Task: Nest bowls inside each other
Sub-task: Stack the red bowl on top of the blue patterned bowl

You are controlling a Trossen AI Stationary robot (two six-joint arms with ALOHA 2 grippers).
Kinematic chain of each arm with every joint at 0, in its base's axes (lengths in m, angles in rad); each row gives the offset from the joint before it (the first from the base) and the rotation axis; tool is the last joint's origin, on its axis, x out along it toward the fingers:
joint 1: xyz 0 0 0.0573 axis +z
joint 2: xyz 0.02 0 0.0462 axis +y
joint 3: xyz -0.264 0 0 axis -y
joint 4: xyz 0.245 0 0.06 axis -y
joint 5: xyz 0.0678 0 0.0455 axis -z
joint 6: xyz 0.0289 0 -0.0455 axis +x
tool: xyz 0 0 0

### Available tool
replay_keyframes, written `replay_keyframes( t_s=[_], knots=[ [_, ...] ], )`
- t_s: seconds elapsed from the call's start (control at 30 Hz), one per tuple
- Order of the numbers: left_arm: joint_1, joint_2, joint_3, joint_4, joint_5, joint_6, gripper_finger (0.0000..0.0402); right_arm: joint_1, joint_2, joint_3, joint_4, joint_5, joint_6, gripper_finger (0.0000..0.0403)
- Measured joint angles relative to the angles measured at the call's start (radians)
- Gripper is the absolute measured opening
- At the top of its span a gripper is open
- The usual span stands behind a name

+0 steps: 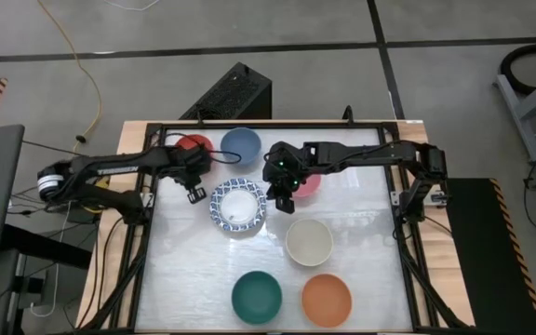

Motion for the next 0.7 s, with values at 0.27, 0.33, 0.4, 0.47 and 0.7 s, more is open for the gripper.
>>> replay_keyframes(
  t_s=[0.27, 0.33, 0.4, 0.47, 0.7],
  knots=[
    [-0.018, -0.226, 0.0, 0.031, -0.028, -0.104, 0.0001, -0.001, 0.0, 0.0, 0.0, 0.0, -0.004, 0.0092],
    [-0.018, -0.265, 0.0, 0.044, -0.04, -0.088, 0.0009, -0.002, 0.0, 0.0, 0.001, 0.0, -0.015, 0.0092],
    [-0.018, -0.286, 0.0, 0.046, -0.04, -0.047, 0.0024, -0.002, 0.0, 0.0, 0.002, -0.001, -0.017, 0.0092],
    [-0.018, -0.294, 0.0, 0.046, -0.018, -0.017, 0.0046, -0.002, 0.0, 0.0, 0.003, -0.001, -0.018, 0.0092],
    [-0.017, -0.254, 0.0, 0.041, 0.089, 0.099, 0.0148, -0.002, 0.0, 0.0, 0.004, 0.0, -0.031, 0.0092]
  ],
)
